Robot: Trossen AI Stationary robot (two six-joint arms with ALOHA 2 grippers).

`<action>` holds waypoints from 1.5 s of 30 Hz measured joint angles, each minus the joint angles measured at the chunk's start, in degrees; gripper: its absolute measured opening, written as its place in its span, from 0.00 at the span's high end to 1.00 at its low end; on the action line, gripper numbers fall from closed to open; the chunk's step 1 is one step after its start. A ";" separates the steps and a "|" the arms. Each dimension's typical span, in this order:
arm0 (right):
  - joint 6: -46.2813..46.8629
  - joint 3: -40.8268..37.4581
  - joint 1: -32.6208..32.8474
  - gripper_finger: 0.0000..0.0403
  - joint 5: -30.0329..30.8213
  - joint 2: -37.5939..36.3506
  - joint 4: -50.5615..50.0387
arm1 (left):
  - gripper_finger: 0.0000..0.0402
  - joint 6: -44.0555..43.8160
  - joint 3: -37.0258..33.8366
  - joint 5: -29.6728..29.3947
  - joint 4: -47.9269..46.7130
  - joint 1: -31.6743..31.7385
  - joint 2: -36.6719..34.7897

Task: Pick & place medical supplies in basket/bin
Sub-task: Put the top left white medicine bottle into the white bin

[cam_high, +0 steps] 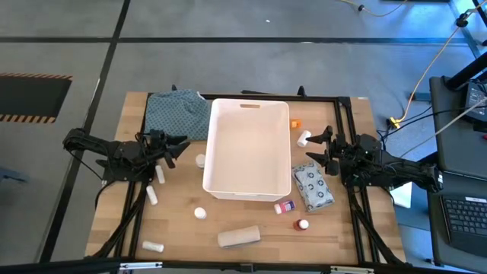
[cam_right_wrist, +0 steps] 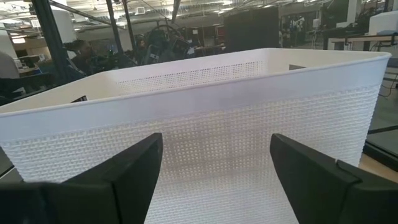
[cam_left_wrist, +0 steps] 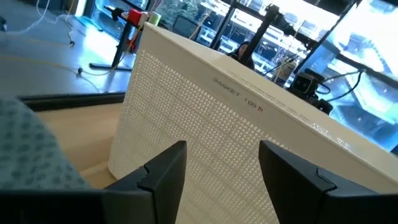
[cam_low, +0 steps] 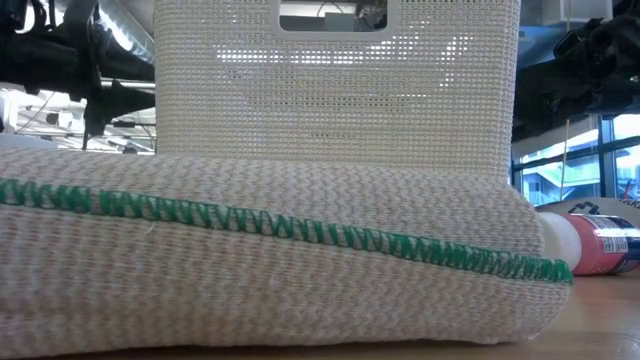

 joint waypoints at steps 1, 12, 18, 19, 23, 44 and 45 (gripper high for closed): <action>0.00 0.00 0.00 0.26 0.00 0.00 0.00 | 0.51 1.44 0.00 1.12 0.22 0.02 0.00; -0.07 0.00 0.00 0.26 0.00 0.00 0.00 | 0.50 16.88 7.62 8.50 -2.82 -0.02 9.28; -0.02 0.02 0.00 0.26 0.00 0.00 0.00 | 0.50 18.79 17.84 11.14 -16.25 -0.02 21.10; -0.02 0.02 0.00 0.26 0.00 0.00 0.00 | 0.50 18.77 19.39 12.11 -18.30 -0.02 23.22; -0.01 0.02 0.00 0.26 0.00 0.00 0.00 | 0.50 19.21 24.35 15.54 -22.13 -0.02 31.52; 1.68 0.02 0.00 0.26 -0.04 0.02 -0.02 | 0.50 16.62 28.55 14.91 -24.83 2.51 48.15; 1.63 0.02 0.02 0.26 -0.04 0.02 -0.02 | 0.50 16.57 28.55 14.96 -24.67 2.51 48.15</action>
